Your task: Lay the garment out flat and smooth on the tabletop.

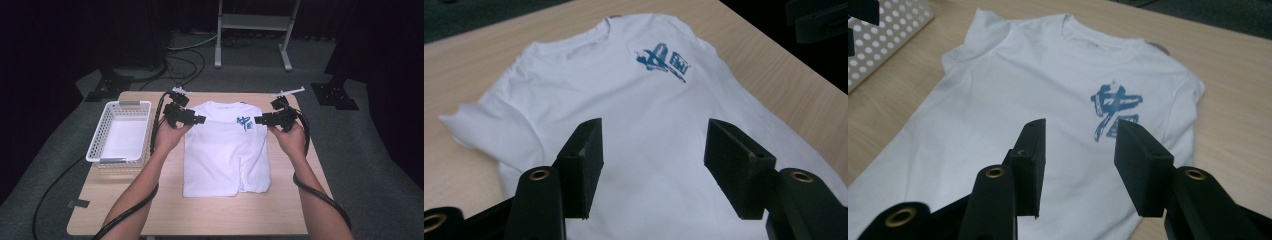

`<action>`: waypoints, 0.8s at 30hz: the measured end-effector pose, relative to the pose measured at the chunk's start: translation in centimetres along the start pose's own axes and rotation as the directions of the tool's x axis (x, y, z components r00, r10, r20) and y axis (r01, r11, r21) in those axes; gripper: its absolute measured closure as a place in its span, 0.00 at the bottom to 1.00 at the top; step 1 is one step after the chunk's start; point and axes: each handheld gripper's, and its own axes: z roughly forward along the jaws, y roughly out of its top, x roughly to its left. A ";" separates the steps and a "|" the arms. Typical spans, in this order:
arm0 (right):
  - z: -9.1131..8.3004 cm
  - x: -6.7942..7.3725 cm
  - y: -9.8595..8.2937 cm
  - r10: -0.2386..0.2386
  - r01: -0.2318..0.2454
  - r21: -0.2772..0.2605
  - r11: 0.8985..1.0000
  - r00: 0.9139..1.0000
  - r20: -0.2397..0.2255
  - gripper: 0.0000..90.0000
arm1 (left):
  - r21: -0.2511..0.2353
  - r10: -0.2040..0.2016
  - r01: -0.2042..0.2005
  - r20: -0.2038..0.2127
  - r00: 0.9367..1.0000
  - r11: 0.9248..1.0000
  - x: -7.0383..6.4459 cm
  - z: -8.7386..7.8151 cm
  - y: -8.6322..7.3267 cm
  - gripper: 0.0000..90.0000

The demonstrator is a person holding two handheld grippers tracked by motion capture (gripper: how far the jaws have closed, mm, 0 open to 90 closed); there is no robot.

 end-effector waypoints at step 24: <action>1.1 2.2 -10.2 0.070 -0.068 0.047 0.997 0.996 -0.046 0.61 | 0.070 -0.036 0.032 0.054 0.998 0.997 -3.9 1.8 -9.6 0.30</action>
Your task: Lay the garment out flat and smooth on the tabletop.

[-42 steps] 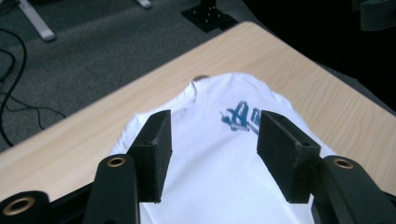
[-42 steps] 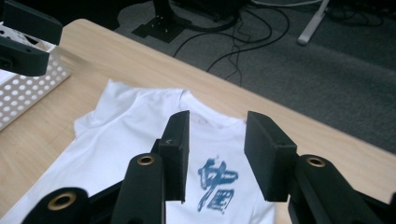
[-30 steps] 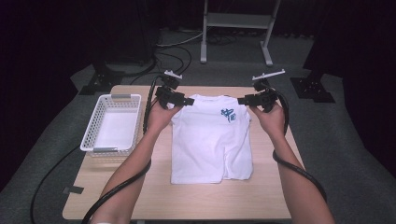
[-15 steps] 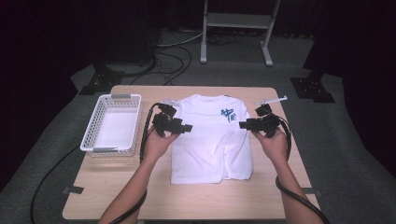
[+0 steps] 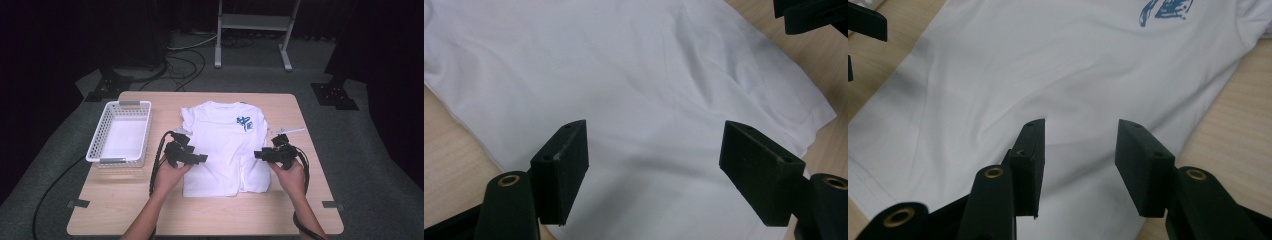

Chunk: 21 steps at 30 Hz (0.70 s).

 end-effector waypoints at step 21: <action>-0.2 2.1 -4.8 -0.059 0.061 0.077 0.995 0.998 -0.028 0.71 | 0.094 0.096 -0.095 0.000 0.995 0.991 -3.7 0.2 -4.3 0.29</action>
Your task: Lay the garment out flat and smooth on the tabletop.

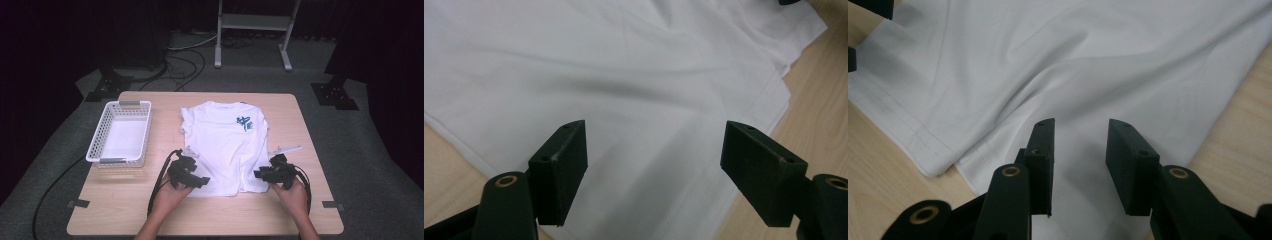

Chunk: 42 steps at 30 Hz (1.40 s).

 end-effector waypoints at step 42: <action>-3.0 -0.5 -5.9 -0.040 0.042 0.022 0.999 0.994 -0.100 0.68 | 0.078 0.029 -0.032 0.043 0.999 0.996 -0.9 -2.5 -4.5 0.29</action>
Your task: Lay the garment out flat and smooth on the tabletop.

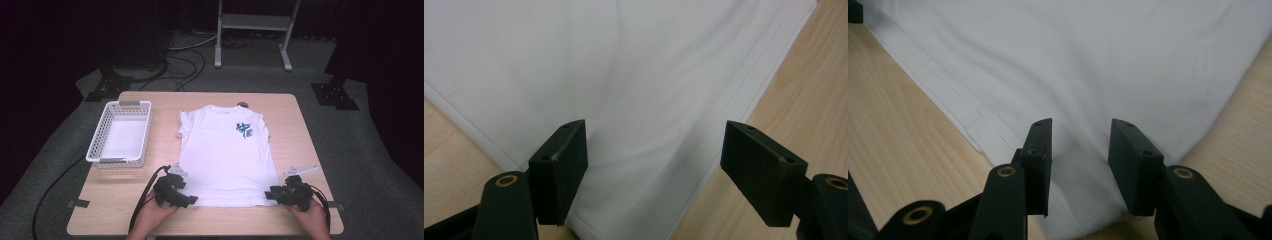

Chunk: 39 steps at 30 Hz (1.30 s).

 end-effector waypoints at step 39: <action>-2.4 -2.1 -0.9 0.069 -0.067 0.025 0.997 0.990 -0.119 0.53 | -0.057 0.041 -0.037 0.068 0.997 0.998 -1.6 0.1 -1.3 0.21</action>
